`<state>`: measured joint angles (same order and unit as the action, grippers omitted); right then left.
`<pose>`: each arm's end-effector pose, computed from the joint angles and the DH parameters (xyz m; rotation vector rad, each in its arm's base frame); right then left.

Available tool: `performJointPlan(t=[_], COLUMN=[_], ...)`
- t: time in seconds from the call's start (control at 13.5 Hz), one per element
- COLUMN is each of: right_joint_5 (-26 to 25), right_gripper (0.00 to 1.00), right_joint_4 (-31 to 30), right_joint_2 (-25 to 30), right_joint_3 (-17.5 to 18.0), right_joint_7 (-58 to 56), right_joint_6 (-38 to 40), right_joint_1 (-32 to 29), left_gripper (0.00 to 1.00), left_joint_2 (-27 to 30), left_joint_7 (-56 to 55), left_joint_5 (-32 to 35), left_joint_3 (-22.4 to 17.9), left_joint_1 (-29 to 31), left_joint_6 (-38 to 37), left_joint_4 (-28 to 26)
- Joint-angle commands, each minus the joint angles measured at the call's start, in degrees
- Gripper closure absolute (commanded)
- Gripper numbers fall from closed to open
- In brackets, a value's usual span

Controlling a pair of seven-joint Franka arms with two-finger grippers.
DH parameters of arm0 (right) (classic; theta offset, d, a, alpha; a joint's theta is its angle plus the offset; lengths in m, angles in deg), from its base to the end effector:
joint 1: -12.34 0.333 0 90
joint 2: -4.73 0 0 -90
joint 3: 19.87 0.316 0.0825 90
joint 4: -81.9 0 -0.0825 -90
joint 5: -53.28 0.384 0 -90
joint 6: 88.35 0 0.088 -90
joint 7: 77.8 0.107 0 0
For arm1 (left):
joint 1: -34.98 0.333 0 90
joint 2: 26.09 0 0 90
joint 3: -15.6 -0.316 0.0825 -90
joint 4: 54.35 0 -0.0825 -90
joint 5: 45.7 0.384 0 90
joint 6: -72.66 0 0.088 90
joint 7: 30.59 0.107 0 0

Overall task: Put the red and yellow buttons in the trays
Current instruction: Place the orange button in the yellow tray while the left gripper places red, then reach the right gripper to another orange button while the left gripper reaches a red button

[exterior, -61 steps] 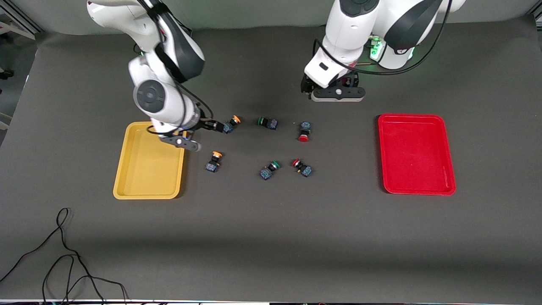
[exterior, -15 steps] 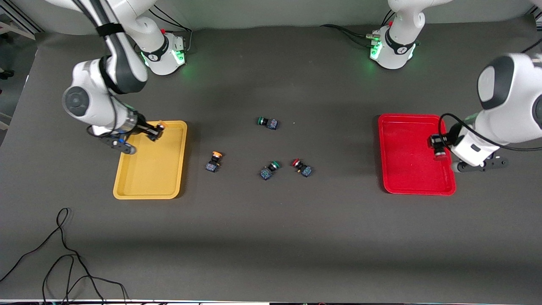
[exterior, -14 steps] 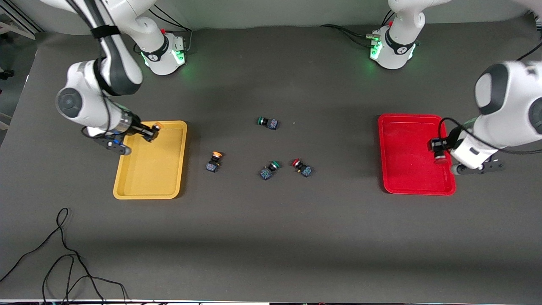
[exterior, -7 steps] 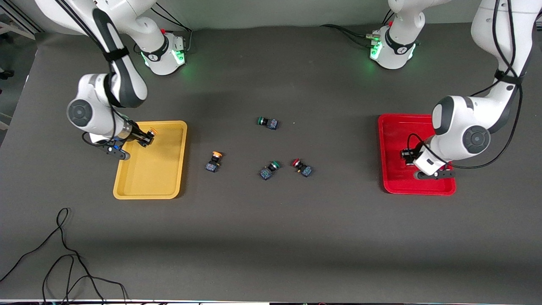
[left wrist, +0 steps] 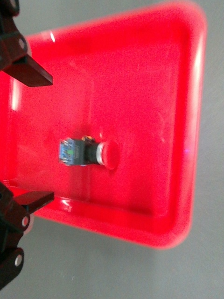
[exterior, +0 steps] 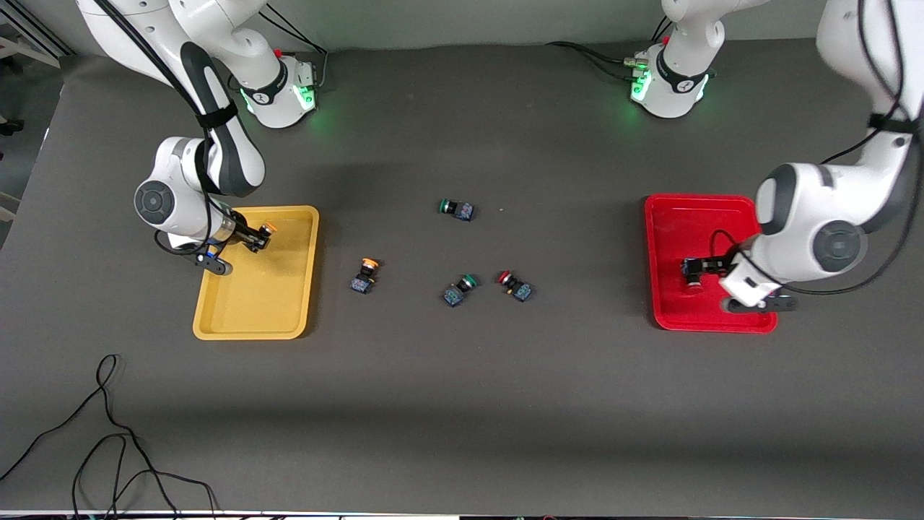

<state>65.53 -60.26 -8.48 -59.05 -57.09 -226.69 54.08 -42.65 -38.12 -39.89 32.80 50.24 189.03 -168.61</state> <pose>0.4480 0.0080 0.2027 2.9588 -0.7527 -0.3406 0.5727 -0.0093 0.3051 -3.0999 -0.0670 0.3680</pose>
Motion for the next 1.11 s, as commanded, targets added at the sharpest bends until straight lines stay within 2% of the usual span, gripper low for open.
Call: performJointPlan(t=[0.0,0.07,0.22,0.44,0.52,0.66,0.81,1.03], right_joint_5=[1.64,1.64,1.73,1.64,1.64,1.64,1.55,1.73], right_gripper=[0.26,0.04,0.00,0.00,0.00,0.00,0.00,0.00], right_joint_4=[0.31,0.31,0.48,2.14,4.76,13.62,23.20,33.07], right_joint_2=[-1.38,-1.47,-0.77,0.80,1.07,0.37,-1.46,-5.42], right_joint_3=[-0.37,-0.37,-0.37,0.41,0.42,0.42,1.38,2.96], right_joint_7=[-1.82,-1.82,-1.82,-0.77,-0.68,0.63,5.19,9.42], right_joint_6=[-0.88,-0.88,-0.27,0.00,1.91,11.11,17.46,21.70], right_joint_1=[0.71,0.71,0.71,0.97,0.88,0.97,1.67,3.69], left_gripper=[0.01,0.01,0.01,0.01,0.01,0.01,0.01,0.01], left_joint_2=[7.39,9.51,12.50,12.08,10.51,6.83,-0.36,-12.23], left_joint_7=[0.23,-0.12,-3.70,-14.58,-20.19,-31.61,-44.62,-61.94], left_joint_5=[-0.01,-0.28,-3.60,-4.85,-4.85,-4.59,-3.36,0.41], left_joint_3=[0.46,0.64,1.25,3.09,3.45,3.45,3.37,3.36], left_joint_1=[-0.40,-0.75,-2.32,-8.63,-12.23,-19.44,-25.95,-30.88], left_joint_6=[-11.75,-13.96,-14.86,-13.82,-11.29,-6.10,-3.44,-2.39], left_joint_4=[6.40,7.55,8.35,10.02,10.54,12.21,18.25,27.75])
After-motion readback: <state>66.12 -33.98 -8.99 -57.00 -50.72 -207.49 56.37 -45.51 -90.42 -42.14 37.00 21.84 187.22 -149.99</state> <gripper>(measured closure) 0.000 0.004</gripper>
